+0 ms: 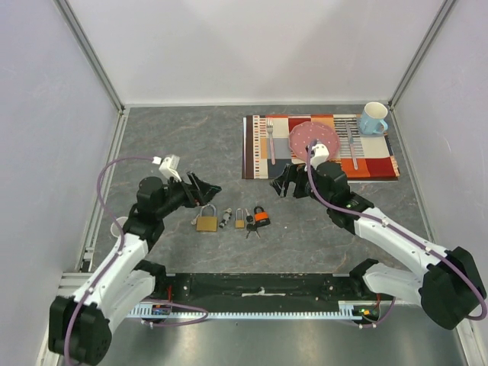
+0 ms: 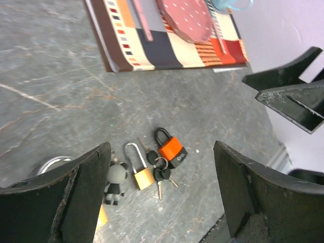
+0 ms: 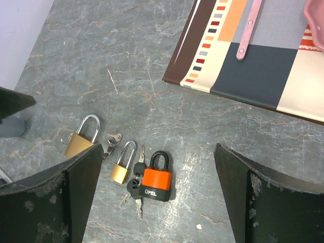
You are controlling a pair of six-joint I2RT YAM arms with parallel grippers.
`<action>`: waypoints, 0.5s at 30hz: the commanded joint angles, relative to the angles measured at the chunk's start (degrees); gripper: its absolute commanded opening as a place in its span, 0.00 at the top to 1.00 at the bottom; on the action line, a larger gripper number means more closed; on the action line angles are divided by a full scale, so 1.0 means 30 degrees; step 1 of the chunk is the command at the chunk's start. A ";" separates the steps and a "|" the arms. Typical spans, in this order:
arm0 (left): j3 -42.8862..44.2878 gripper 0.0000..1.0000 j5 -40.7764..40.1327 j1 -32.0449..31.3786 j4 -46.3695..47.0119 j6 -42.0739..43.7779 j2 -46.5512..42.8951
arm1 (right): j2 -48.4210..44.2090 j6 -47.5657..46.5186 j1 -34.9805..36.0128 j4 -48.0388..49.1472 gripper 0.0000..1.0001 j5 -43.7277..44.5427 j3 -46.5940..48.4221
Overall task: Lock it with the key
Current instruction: Reset both arms
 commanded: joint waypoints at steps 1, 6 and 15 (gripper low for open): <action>-0.0033 0.12 -0.4788 0.0079 -0.4005 0.1612 -0.2788 | 0.0407 0.0045 -0.0025 0.0605 0.02 -0.0390 0.0187; -0.1347 0.11 -0.7370 0.0079 -0.4975 0.0763 -0.6125 | 0.0583 0.0133 -0.0026 0.0926 0.02 -0.0448 0.0187; -0.2701 0.09 -0.7816 0.0079 -0.4008 0.0176 -0.6780 | 0.1169 0.0337 -0.0026 0.1278 0.02 -0.0800 0.0392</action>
